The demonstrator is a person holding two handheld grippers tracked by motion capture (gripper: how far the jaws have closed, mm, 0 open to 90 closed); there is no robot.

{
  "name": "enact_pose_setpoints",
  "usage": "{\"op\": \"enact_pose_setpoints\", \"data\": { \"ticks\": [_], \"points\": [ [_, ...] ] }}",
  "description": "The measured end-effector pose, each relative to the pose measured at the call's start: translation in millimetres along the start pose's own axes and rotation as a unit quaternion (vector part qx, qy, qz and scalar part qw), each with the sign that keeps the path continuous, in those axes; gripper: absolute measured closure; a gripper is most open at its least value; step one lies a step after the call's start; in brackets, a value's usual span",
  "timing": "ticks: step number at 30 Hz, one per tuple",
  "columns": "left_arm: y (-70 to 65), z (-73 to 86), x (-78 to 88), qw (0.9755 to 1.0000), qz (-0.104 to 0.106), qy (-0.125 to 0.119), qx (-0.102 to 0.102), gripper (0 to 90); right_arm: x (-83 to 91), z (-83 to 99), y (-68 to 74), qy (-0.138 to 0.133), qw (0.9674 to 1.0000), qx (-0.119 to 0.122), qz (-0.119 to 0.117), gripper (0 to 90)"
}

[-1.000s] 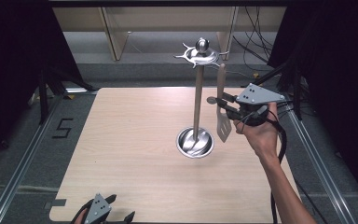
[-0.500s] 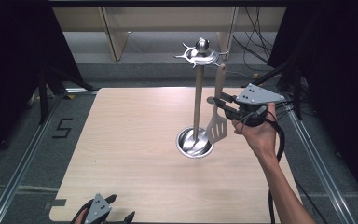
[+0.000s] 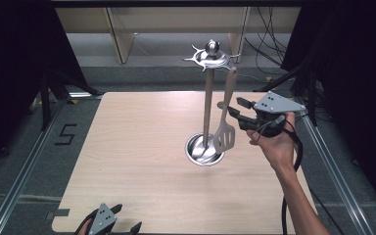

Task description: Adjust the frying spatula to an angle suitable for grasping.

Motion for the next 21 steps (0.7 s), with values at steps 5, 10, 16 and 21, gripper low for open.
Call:
{"op": "enact_pose_setpoints", "data": {
  "ticks": [5, 10, 16, 21],
  "points": [
    [-1.2, 0.0, -0.9, 1.0000, 0.002, -0.002, 0.003, 15.0, 16.0, 18.7, -0.9, 0.006, 0.9998, -0.017, -0.002, 52.8],
    [1.1, 0.1, 0.2, 0.9999, -0.005, 0.013, -0.010, 15.0, 22.9, 31.9, -1.5, 0.011, 0.9997, -0.020, -0.007, 50.9],
    [1.2, 0.2, 0.4, 0.9999, -0.005, 0.012, -0.010, 15.0, 27.2, 44.6, 1.6, 0.016, 0.9992, -0.031, -0.017, 46.9],
    [-1.5, -0.4, -0.4, 1.0000, 0.002, -0.003, 0.002, 15.0, 27.8, 57.8, 5.0, 0.030, 0.9988, -0.035, -0.017, 43.3]
  ]
}}
Point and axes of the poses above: each handheld gripper's, and its own axes: x roughly backward along the jaws, z roughly out of its underside, y roughly to its left, the point moved 1 cm from there along -x, roughly forward along the jaws, and after that the axes turned 3 degrees about z, right-handed, at the moved point
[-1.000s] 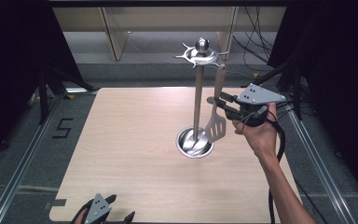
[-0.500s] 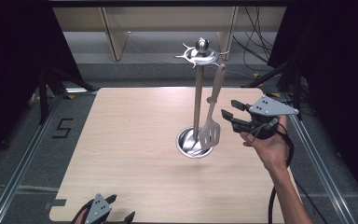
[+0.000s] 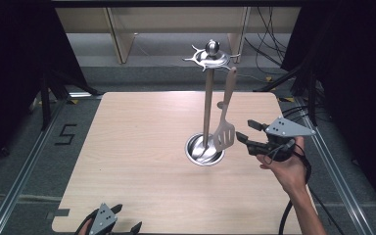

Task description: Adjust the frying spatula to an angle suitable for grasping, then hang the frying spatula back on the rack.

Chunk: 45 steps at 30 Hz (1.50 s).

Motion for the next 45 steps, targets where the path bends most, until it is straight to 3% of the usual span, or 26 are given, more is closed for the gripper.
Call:
{"op": "enact_pose_setpoints", "data": {
  "ticks": [4, 6, 7, 8, 12, 14, 15, 16, 18, 19, 20, 21, 24, 25, 26, 27, 31, 32, 34, 35, 37, 39, 41, 42, 43, 45],
  "points": [
    [2.7, -0.2, 0.9, 0.9998, -0.006, 0.014, -0.012, 15.0, 1.7, 10.5, 4.1, 0.010, 0.9999, -0.006, -0.002, 40.8],
    [0.7, -0.9, -0.2, 1.0000, -0.001, -0.001, -0.002, 15.0, 3.7, 15.4, 6.7, 0.015, 0.9998, -0.010, -0.002, 40.0],
    [2.3, -1.3, 0.6, 0.9999, -0.003, 0.008, -0.014, 15.0, 5.1, 18.9, 7.1, 0.022, 0.9996, -0.009, -0.012, 39.8],
    [-0.1, -1.0, 0.0, 1.0000, -0.001, -0.001, 0.003, 15.0, 5.6, 21.9, 8.4, 0.020, 0.9997, -0.011, -0.007, 39.7],
    [-0.1, -2.5, 0.4, 1.0000, 0.002, -0.003, -0.006, 15.0, 10.5, 35.4, 8.5, 0.037, 0.9992, -0.012, -0.011, 37.6],
    [-0.6, -2.7, -0.1, 1.0000, 0.001, -0.001, 0.001, 15.0, 13.6, 42.5, 7.7, 0.051, 0.9986, -0.007, -0.014, 36.8],
    [0.8, -3.0, 0.5, 0.9999, -0.005, 0.009, -0.008, 15.0, 14.9, 45.4, 7.7, 0.053, 0.9985, -0.013, -0.007, 36.8],
    [-0.4, -2.8, -1.0, 1.0000, 0.000, 0.000, 0.001, 15.0, 16.2, 49.1, 5.3, 0.054, 0.9984, -0.015, -0.009, 36.9],
    [-0.8, -3.1, -2.0, 1.0000, 0.001, 0.001, -0.001, 15.0, 19.2, 54.5, 4.5, 0.064, 0.9976, -0.027, -0.005, 37.1],
    [0.2, -3.2, 0.1, 0.9998, -0.002, 0.016, -0.015, 14.9, 20.1, 59.4, 3.2, 0.068, 0.9973, -0.028, -0.003, 37.2],
    [0.2, -3.2, 0.1, 0.9998, -0.002, 0.016, -0.015, 14.9, 20.1, 59.4, 3.2, 0.068, 0.9973, -0.028, -0.003, 37.2],
    [-2.5, -2.6, -1.1, 1.0000, 0.004, 0.000, 0.001, 15.0, 21.4, 62.8, 3.9, 0.079, 0.9962, -0.035, -0.006, 37.2],
    [0.5, -3.3, 0.0, 0.9999, -0.001, 0.008, -0.010, 15.0, 21.2, 66.7, 5.2, 0.077, 0.9965, -0.034, -0.002, 37.2],
    [-1.0, -3.5, -0.9, 1.0000, 0.004, -0.003, 0.004, 14.9, 21.2, 67.9, 4.9, 0.077, 0.9966, -0.029, -0.002, 37.2],
    [1.5, -4.1, 0.7, 0.9998, -0.002, 0.012, -0.014, 14.9, 21.7, 69.5, 6.4, 0.082, 0.9960, -0.035, -0.001, 37.2],
    [-0.4, -4.1, -1.6, 1.0000, 0.005, -0.001, 0.000, 14.9, 21.4, 73.2, 5.2, 0.086, 0.9959, -0.028, -0.005, 37.1],
    [-0.6, -4.3, -2.2, 1.0000, 0.004, 0.003, -0.005, 14.9, 22.4, 78.3, 5.2, 0.089, 0.9954, -0.035, 0.000, 37.1],
    [-1.1, -4.6, -2.1, 1.0000, 0.005, 0.002, -0.005, 15.0, 23.9, 79.5, 6.5, 0.099, 0.9940, -0.047, -0.001, 37.0],
    [0.4, -5.2, -1.6, 0.9998, 0.002, 0.009, -0.017, 14.9, 24.5, 82.1, 5.1, 0.099, 0.9941, -0.044, 0.000, 37.0],
    [-0.7, -5.2, -2.8, 0.9999, 0.004, 0.003, -0.009, 15.0, 24.6, 83.2, 3.2, 0.097, 0.9946, -0.036, -0.001, 37.0],
    [-1.2, -5.0, -3.5, 0.9999, 0.007, 0.003, -0.010, 15.0, 28.1, 86.4, 4.7, 0.105, 0.9928, -0.056, 0.000, 36.7],
    [0.1, -4.5, -2.6, 0.9997, 0.004, 0.013, -0.021, 15.0, 28.2, 87.4, 3.9, 0.104, 0.9932, -0.053, 0.001, 36.7],
    [-2.6, -4.5, -2.4, 0.9999, 0.009, 0.000, -0.008, 15.0, 29.0, 89.7, 5.2, 0.107, 0.9929, -0.052, 0.001, 36.4],
    [-1.6, -4.9, -1.9, 0.9998, 0.009, 0.001, -0.017, 15.0, 28.4, 91.0, 3.9, 0.102, 0.9938, -0.044, 0.001, 36.2],
    [-2.4, -4.6, -2.4, 0.9999, 0.009, 0.000, -0.008, 15.0, 29.4, 91.8, 6.4, 0.109, 0.9925, -0.055, 0.000, 35.9],
    [-2.1, -4.6, -2.4, 0.9999, 0.008, 0.001, -0.013, 15.0, 29.2, 93.3, 5.6, 0.107, 0.9933, -0.045, -0.002, 35.5]
  ]
}}
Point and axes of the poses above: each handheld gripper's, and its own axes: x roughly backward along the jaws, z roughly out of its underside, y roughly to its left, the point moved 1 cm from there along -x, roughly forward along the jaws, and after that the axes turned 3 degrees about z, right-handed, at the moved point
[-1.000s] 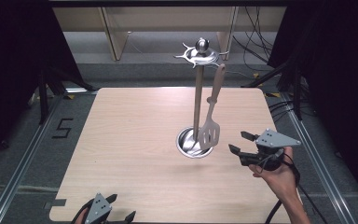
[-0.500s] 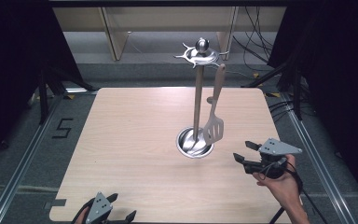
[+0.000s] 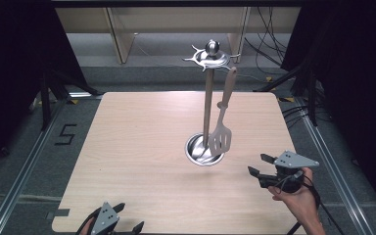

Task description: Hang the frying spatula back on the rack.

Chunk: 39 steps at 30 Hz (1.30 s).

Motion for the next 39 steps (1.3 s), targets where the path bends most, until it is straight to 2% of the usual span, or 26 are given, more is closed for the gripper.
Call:
{"op": "enact_pose_setpoints", "data": {
  "ticks": [2, 3, 5, 7, 8, 9, 10, 11, 13, 16, 17, 20, 22, 23, 24, 27, 28, 30, 32, 34, 35, 36, 38, 39],
  "points": [
    [0.7, -0.2, 0.5, 0.9999, 0.000, 0.003, -0.010, 15.0, 0.3, 3.1, 1.5, 0.006, 0.9999, -0.010, -0.001, 34.5],
    [-0.3, 0.3, 0.2, 1.0000, -0.001, 0.002, -0.001, 15.0, 0.2, 3.8, 0.5, 0.009, 0.9999, -0.008, -0.003, 34.4],
    [-0.5, 0.5, -0.1, 1.0000, 0.000, 0.001, 0.003, 15.0, -0.2, 5.4, 1.6, 0.010, 0.9999, -0.011, -0.004, 34.3],
    [-0.3, 0.5, -0.2, 1.0000, -0.001, 0.001, 0.001, 14.9, -3.1, 7.6, -1.2, 0.001, 0.9999, 0.010, -0.009, 34.0],
    [-0.2, 0.5, -0.1, 1.0000, 0.000, 0.001, 0.000, 15.0, -1.8, 9.6, 1.0, 0.010, 0.9999, 0.000, -0.005, 33.8],
    [-0.2, 0.5, -0.1, 1.0000, 0.000, 0.001, 0.000, 15.0, -1.8, 9.6, 1.0, 0.010, 0.9999, 0.000, -0.005, 33.8],
    [-0.5, 0.5, -0.1, 1.0000, 0.000, 0.001, 0.001, 14.9, -1.5, 11.5, 4.6, 0.018, 0.9997, -0.017, -0.007, 33.8],
    [-0.1, 0.4, 0.3, 1.0000, 0.000, 0.003, -0.003, 14.9, -1.5, 11.5, 4.6, 0.018, 0.9997, -0.017, -0.007, 33.8],
    [-0.8, 0.4, 0.1, 1.0000, 0.002, -0.001, 0.001, 14.9, -3.3, 12.5, 2.3, 0.008, 0.9999, 0.007, -0.005, 33.8],
    [-0.8, 0.4, 0.0, 1.0000, 0.001, -0.001, 0.000, 15.0, -2.2, 14.4, 7.7, 0.023, 0.9995, -0.015, -0.012, 33.8],
    [-0.8, 0.4, 0.0, 1.0000, 0.001, -0.001, 0.000, 15.0, -4.0, 14.3, 4.6, 0.010, 0.9999, 0.008, -0.010, 33.8],
    [-0.2, 0.2, 0.3, 1.0000, 0.002, -0.001, -0.006, 14.9, -2.0, 15.8, 9.5, 0.026, 0.9994, -0.018, -0.014, 33.7],
    [-0.4, 0.3, 0.2, 1.0000, 0.002, -0.001, -0.005, 15.0, -3.5, 17.2, 6.3, 0.015, 0.9998, 0.006, -0.013, 33.5],
    [-0.4, 0.2, 0.2, 1.0000, 0.002, -0.001, -0.006, 15.0, -3.5, 17.2, 6.3, 0.015, 0.9998, 0.006, -0.013, 33.5],
    [-0.5, 0.3, 0.2, 1.0000, 0.003, -0.001, -0.006, 14.9, -2.5, 19.3, 8.5, 0.021, 0.9997, -0.005, -0.010, 32.9],
    [-0.6, 0.3, 0.1, 1.0000, 0.003, -0.001, -0.006, 14.9, -2.6, 20.7, 7.1, 0.020, 0.9997, 0.003, -0.013, 32.5],
    [-0.6, 0.3, 0.2, 1.0000, 0.003, -0.001, -0.006, 15.0, -1.8, 22.4, 10.5, 0.025, 0.9995, -0.015, -0.013, 32.4],
    [-0.6, 0.3, 0.1, 1.0000, 0.003, -0.002, -0.006, 15.0, -1.6, 23.1, 10.7, 0.028, 0.9994, -0.014, -0.014, 32.4],
    [-0.6, 0.4, 0.1, 1.0000, 0.003, -0.001, -0.006, 14.9, -3.1, 24.8, 8.9, 0.020, 0.9997, 0.001, -0.012, 32.0],
    [-0.6, 0.3, 0.1, 1.0000, 0.003, -0.001, -0.006, 15.0, -3.1, 25.1, 9.0, 0.020, 0.9997, 0.002, -0.012, 31.9],
    [-0.6, 0.4, 0.1, 1.0000, 0.003, -0.001, -0.006, 15.0, -2.0, 25.7, 10.5, 0.029, 0.9994, -0.005, -0.017, 31.7],
    [-0.6, 0.4, 0.1, 1.0000, 0.003, -0.001, -0.006, 15.0, -2.7, 26.0, 9.9, 0.021, 0.9997, 0.001, -0.013, 31.6],
    [-0.6, 0.4, 0.0, 1.0000, 0.003, -0.001, -0.005, 15.0, -2.1, 27.0, 11.7, 0.025, 0.9996, -0.009, -0.013, 31.5],
    [-1.1, 0.8, -0.4, 1.0000, 0.001, -0.001, 0.001, 15.0, -2.0, 27.4, 11.5, 0.025, 0.9996, -0.007, -0.014, 31.5]
  ]
}}
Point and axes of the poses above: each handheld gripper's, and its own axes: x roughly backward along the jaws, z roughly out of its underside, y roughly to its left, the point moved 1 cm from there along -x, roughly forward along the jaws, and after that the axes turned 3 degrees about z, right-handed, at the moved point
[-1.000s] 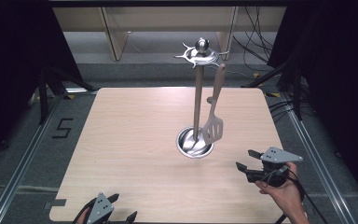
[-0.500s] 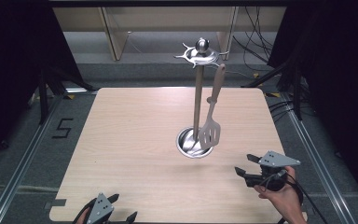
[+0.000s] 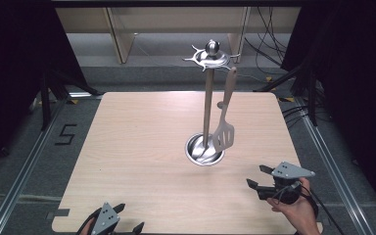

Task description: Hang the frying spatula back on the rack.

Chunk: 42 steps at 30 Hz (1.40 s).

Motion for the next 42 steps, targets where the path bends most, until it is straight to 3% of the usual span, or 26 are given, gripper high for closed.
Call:
{"op": "enact_pose_setpoints", "data": {
  "ticks": [2, 3, 5, 9, 11, 12, 13, 14, 17, 20, 22, 23, 24, 25, 31, 33, 34, 37, 39, 42],
  "points": [
    [0.1, 0.0, 0.1, 1.0000, 0.000, 0.000, 0.000, 15.0, 0.1, 1.0, 0.1, 0.001, 1.0000, 0.001, -0.002, 31.4],
    [-0.1, 0.0, 0.3, 1.0000, 0.001, 0.000, 0.001, 15.0, 1.3, 1.7, 2.7, 0.011, 0.9998, -0.014, -0.005, 31.4],
    [0.5, -0.2, 0.6, 1.0000, 0.001, 0.000, -0.005, 14.9, 0.4, 2.7, 0.5, 0.002, 1.0000, 0.005, -0.001, 31.2],
    [0.1, 0.1, 0.2, 1.0000, 0.000, 0.000, 0.000, 15.0, 1.1, 4.2, 2.6, 0.009, 0.9999, -0.005, -0.006, 31.2],
    [0.1, 0.1, 0.2, 1.0000, 0.000, 0.000, 0.000, 15.0, -0.6, 5.4, 1.1, 0.003, 0.9999, 0.004, -0.009, 31.1],
    [0.1, 0.1, 0.2, 1.0000, 0.000, 0.000, 0.000, 14.9, 0.2, 6.3, 4.2, 0.008, 0.9999, -0.011, -0.009, 31.1],
    [0.0, 0.1, 0.2, 1.0000, 0.000, 0.000, 0.000, 14.9, 1.5, 6.9, 4.7, 0.018, 0.9997, -0.012, -0.011, 31.0],
    [0.0, 0.1, 0.1, 1.0000, 0.000, 0.000, 0.001, 14.9, 0.1, 7.0, 2.7, 0.006, 0.9999, 0.002, -0.008, 31.0],
    [-0.2, 0.3, 0.2, 1.0000, 0.001, 0.001, 0.001, 15.0, -0.2, 8.5, 5.0, 0.009, 0.9999, -0.007, -0.011, 30.5],
    [-0.2, 0.3, 0.2, 1.0000, 0.001, 0.001, 0.000, 14.9, -0.5, 9.5, 3.7, 0.006, 0.9999, 0.009, -0.012, 30.0],
    [-0.1, 0.3, 0.3, 1.0000, 0.000, 0.002, 0.000, 14.9, 0.8, 11.1, 6.6, 0.017, 0.9998, -0.007, -0.011, 29.8],
    [-0.1, 0.3, 0.3, 1.0000, 0.000, 0.001, 0.000, 15.0, 0.0, 11.6, 4.7, 0.009, 0.9999, 0.008, -0.009, 29.8],
    [-0.1, 0.3, 0.3, 1.0000, 0.000, 0.002, 0.000, 15.0, 0.0, 11.6, 4.7, 0.009, 0.9999, 0.008, -0.009, 29.8],
    [-0.2, 0.4, 0.2, 1.0000, 0.000, 0.002, 0.001, 15.0, 0.8, 13.1, 7.9, 0.018, 0.9997, -0.009, -0.012, 29.7],
    [0.0, 0.4, 0.6, 1.0000, 0.000, 0.002, -0.001, 14.9, 0.1, 15.1, 6.1, 0.014, 0.9998, 0.012, -0.011, 29.4],
    [-0.1, 0.5, 0.4, 1.0000, -0.001, 0.002, 0.000, 14.9, 0.7, 16.5, 8.0, 0.018, 0.9998, 0.004, -0.011, 29.2],
    [-0.1, 0.4, 0.6, 1.0000, -0.001, 0.003, 0.000, 15.0, 0.5, 16.9, 6.9, 0.017, 0.9997, 0.013, -0.012, 29.1],
    [-0.2, 0.5, 0.5, 1.0000, -0.001, 0.003, 0.000, 14.9, 1.6, 18.9, 8.1, 0.021, 0.9996, 0.010, -0.014, 28.9],
    [-0.2, 0.5, 0.6, 1.0000, -0.001, 0.003, 0.000, 14.9, 3.0, 20.8, 10.6, 0.027, 0.9995, -0.004, -0.014, 28.7],
    [-0.3, 0.6, 0.5, 1.0000, -0.001, 0.002, 0.000, 15.0, 3.8, 22.8, 9.2, 0.025, 0.9996, 0.006, -0.014, 28.6]
  ]
}}
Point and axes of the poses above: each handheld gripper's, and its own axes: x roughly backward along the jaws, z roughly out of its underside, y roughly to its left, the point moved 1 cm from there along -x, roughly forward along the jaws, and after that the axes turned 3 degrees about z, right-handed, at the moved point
